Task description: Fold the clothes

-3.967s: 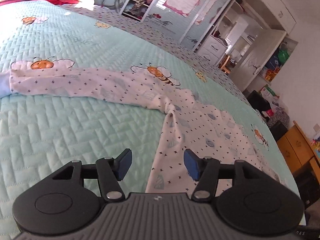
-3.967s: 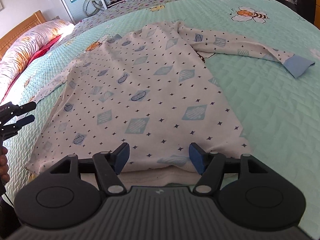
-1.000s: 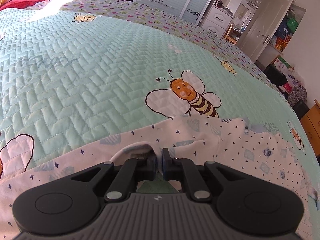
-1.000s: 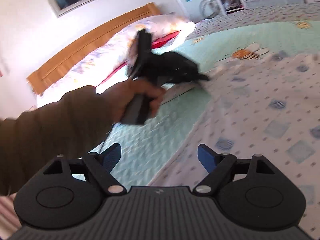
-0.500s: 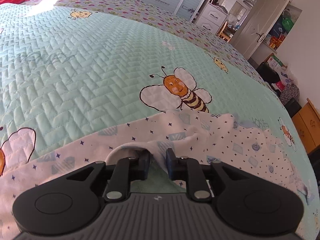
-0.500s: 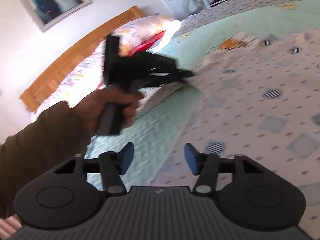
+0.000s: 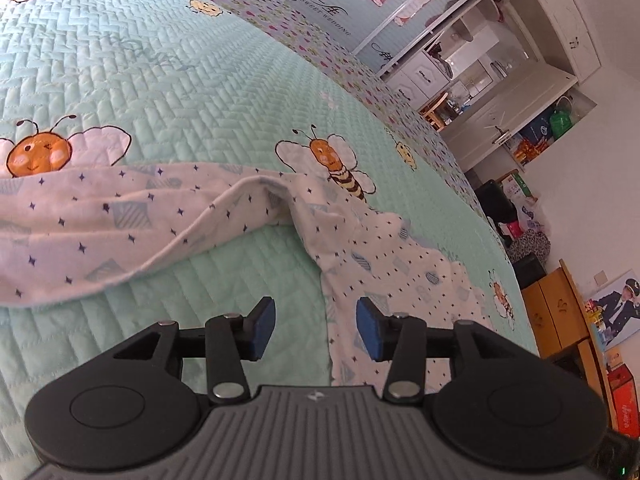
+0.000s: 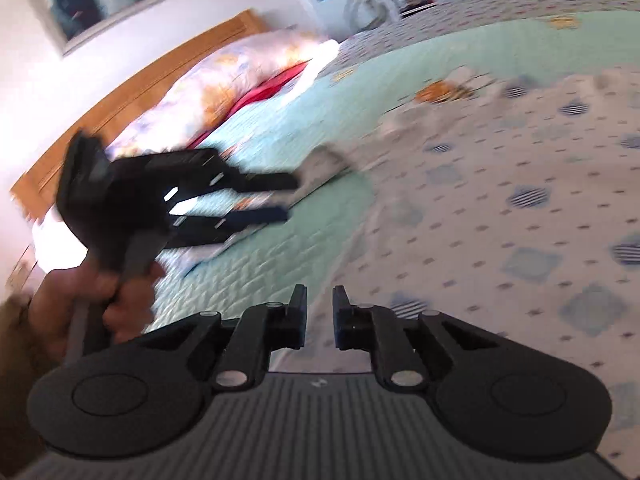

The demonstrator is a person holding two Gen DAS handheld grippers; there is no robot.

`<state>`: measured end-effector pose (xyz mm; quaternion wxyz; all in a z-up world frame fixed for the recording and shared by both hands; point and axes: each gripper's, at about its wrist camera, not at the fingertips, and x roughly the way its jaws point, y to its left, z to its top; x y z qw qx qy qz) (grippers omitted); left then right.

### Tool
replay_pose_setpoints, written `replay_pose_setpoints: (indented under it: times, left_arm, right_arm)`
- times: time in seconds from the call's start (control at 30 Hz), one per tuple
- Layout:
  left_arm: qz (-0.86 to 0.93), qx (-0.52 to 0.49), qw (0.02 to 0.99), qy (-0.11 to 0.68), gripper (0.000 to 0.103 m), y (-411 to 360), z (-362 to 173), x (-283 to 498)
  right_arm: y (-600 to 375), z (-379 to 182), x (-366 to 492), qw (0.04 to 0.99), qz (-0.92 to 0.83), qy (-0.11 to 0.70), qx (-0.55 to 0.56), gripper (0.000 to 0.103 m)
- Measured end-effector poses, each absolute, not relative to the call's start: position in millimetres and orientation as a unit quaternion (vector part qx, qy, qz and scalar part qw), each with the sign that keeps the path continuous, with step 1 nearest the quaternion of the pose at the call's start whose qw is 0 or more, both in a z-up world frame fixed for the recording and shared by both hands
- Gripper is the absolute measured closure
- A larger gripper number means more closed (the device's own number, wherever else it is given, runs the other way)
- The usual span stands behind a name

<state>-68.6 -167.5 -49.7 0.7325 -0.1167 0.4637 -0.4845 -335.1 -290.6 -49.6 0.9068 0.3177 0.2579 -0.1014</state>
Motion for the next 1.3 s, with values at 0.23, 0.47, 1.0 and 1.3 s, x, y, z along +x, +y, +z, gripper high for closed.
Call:
replay_pose_setpoints:
  times: [0.23, 0.47, 1.0, 1.3]
  left_arm:
    - [-0.466, -0.021, 0.757, 0.457, 0.054, -200, -55, -105]
    - [-0.467, 0.108, 0.786, 0.389, 0.073, -216, -68, -148]
    - [-0.439, 0.031, 0.789, 0.429, 0.1, -181, -73, -145]
    - [-0.434, -0.027, 0.777, 0.456, 0.075, -156, -65, -144]
  right_arm:
    - [-291, -69, -322, 0.875, -0.025, 0.313, 0.368, 0.087]
    - [-286, -65, -348, 0.885, -0.045, 0.307, 0.347, 0.086]
    - [-281, -63, -399, 0.897, -0.064, 0.302, 0.317, 0.069]
    - [-291, -52, -451, 0.894, -0.102, 0.28, 0.336, 0.05]
